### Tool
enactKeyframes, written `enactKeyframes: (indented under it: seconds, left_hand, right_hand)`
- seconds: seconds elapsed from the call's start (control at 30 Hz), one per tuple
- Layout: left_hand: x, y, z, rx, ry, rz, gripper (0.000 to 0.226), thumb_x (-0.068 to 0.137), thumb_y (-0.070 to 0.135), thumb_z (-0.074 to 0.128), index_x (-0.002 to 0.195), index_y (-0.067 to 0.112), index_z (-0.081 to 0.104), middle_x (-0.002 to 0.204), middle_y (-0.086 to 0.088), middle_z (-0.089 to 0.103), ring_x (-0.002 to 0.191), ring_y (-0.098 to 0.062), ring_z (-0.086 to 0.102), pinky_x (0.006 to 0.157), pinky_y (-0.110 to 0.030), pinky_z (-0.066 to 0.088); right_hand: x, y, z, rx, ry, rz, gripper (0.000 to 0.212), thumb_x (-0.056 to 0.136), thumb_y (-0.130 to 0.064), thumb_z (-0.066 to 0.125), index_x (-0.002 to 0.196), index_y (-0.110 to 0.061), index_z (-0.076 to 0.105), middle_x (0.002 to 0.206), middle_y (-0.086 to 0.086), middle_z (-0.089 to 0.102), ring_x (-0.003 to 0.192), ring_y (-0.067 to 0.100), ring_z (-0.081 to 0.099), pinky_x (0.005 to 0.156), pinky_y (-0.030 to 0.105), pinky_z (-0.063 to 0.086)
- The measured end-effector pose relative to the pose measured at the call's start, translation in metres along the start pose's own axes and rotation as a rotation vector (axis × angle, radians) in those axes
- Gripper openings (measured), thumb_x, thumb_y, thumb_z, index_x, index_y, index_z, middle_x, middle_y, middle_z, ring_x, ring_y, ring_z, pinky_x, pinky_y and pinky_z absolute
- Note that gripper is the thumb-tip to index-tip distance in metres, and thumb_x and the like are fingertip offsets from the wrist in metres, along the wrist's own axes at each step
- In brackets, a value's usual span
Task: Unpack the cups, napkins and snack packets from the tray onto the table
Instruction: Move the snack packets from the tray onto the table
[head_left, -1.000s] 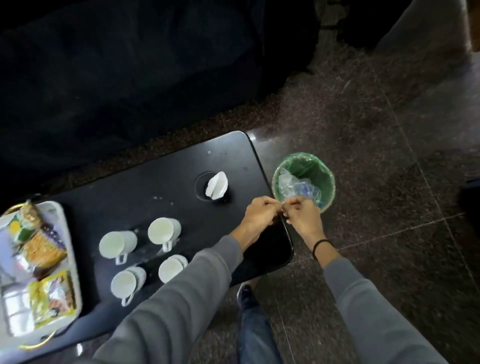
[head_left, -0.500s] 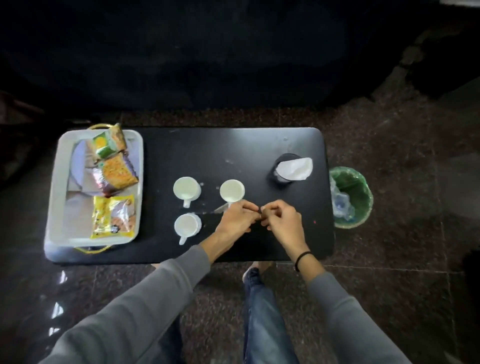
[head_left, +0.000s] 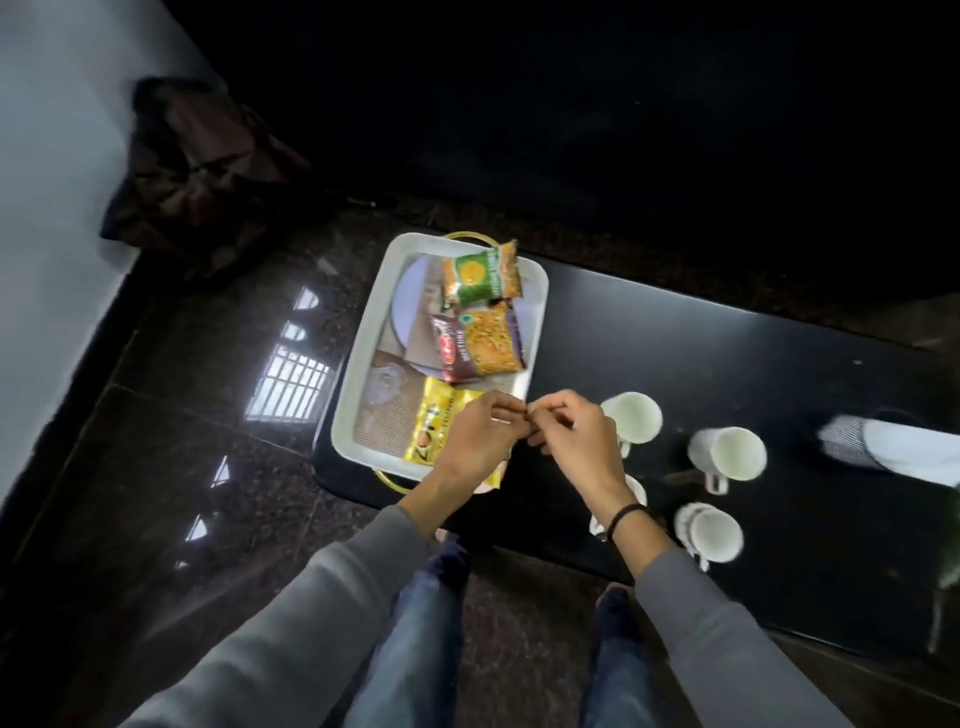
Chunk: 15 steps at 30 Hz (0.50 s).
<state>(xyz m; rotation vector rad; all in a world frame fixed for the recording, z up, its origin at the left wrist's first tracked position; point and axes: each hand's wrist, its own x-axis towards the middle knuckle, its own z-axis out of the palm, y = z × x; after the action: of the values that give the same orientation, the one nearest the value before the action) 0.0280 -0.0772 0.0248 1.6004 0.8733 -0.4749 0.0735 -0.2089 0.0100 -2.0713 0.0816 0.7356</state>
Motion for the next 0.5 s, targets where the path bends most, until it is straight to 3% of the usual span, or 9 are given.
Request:
enactKeyframes:
  seconds: [0.07, 0.2, 0.4, 0.5]
  left_hand:
    - [0.014, -0.005, -0.027, -0.002, 0.009, -0.002, 0.024, 0.088, 0.023, 0.075, 0.109, 0.013, 0.069, 0.104, -0.005, 0.073, 0.087, -0.017, 0.069, 0.069, -0.035, 0.056]
    - [0.047, -0.009, -0.065, -0.003, 0.005, -0.005, 0.024, 0.09, 0.021, 0.073, 0.112, 0.012, 0.069, 0.107, -0.008, 0.074, 0.097, -0.022, 0.071, 0.072, -0.038, 0.059]
    - [0.1, -0.006, -0.091, 0.019, 0.147, 0.021, 0.016, 0.092, 0.013, 0.068, 0.108, 0.015, 0.071, 0.102, 0.0, 0.073, 0.092, -0.017, 0.068, 0.073, -0.026, 0.053]
    - [0.127, 0.001, -0.097, 0.015, 0.246, 0.067, 0.015, 0.094, 0.014, 0.067, 0.109, 0.019, 0.067, 0.115, 0.0, 0.07, 0.081, -0.007, 0.064, 0.069, -0.022, 0.054]
  right_hand:
    - [0.015, -0.011, 0.024, -0.044, -0.009, -0.01, 0.01, 0.092, -0.03, 0.066, 0.091, -0.022, 0.073, 0.077, -0.008, 0.075, 0.068, 0.005, 0.073, 0.069, 0.033, 0.061]
    - [0.049, -0.029, 0.059, -0.118, -0.027, -0.035, 0.011, 0.092, -0.032, 0.067, 0.089, -0.024, 0.074, 0.078, -0.014, 0.074, 0.067, -0.007, 0.068, 0.055, 0.007, 0.045]
    - [0.102, -0.045, 0.07, -0.175, 0.151, -0.048, 0.01, 0.092, -0.03, 0.065, 0.095, -0.022, 0.072, 0.092, -0.011, 0.072, 0.082, 0.005, 0.067, 0.068, 0.019, 0.051]
    - [0.128, -0.05, 0.069, -0.22, 0.295, -0.072, 0.024, 0.094, -0.033, 0.065, 0.11, -0.015, 0.063, 0.111, -0.002, 0.067, 0.096, 0.015, 0.064, 0.078, 0.028, 0.052]
